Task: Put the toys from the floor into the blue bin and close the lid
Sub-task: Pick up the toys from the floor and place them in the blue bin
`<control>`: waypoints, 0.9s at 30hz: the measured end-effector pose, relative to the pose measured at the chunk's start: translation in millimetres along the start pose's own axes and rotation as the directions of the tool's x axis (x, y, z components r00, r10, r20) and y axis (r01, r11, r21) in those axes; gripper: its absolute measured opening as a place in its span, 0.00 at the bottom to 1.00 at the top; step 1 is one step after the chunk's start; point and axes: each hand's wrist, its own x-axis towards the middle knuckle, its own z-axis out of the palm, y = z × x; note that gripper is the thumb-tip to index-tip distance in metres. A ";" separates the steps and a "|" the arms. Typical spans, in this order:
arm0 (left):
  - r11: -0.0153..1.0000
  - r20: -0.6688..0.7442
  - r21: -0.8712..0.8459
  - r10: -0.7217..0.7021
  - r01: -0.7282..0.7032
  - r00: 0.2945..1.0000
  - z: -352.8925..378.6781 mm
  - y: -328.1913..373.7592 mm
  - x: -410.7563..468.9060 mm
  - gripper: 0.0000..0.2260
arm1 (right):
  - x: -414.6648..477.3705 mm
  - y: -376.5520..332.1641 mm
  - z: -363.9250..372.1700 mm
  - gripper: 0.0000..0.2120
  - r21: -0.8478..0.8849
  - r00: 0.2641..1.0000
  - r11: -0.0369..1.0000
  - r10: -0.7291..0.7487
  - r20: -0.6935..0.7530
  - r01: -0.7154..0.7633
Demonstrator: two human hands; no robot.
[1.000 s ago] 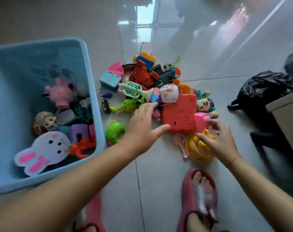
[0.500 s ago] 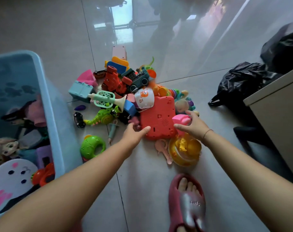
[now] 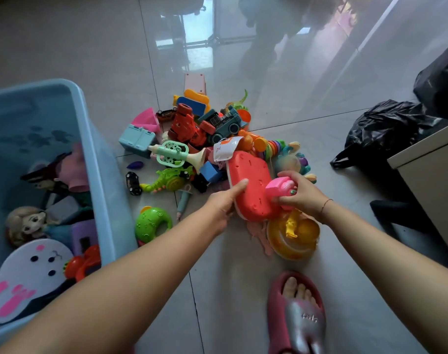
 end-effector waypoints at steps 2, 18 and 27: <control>0.993 0.006 0.103 0.052 -0.053 0.999 6.6 1.5 -6.4 0.22 | 0.6 -5.3 2.4 0.34 -0.017 0.999 0.999 -0.043 0.000 0.043; 0.879 -0.011 0.079 0.472 -0.469 0.882 -53.0 92.3 -123.1 0.09 | -36.8 -127.9 -3.6 0.38 0.538 0.967 0.808 -0.249 -0.060 0.241; 0.407 -0.280 0.572 0.913 -0.712 0.298 -204.3 163.5 -215.9 0.14 | -42.0 -280.7 108.3 0.18 0.468 0.858 0.820 -0.467 0.214 0.329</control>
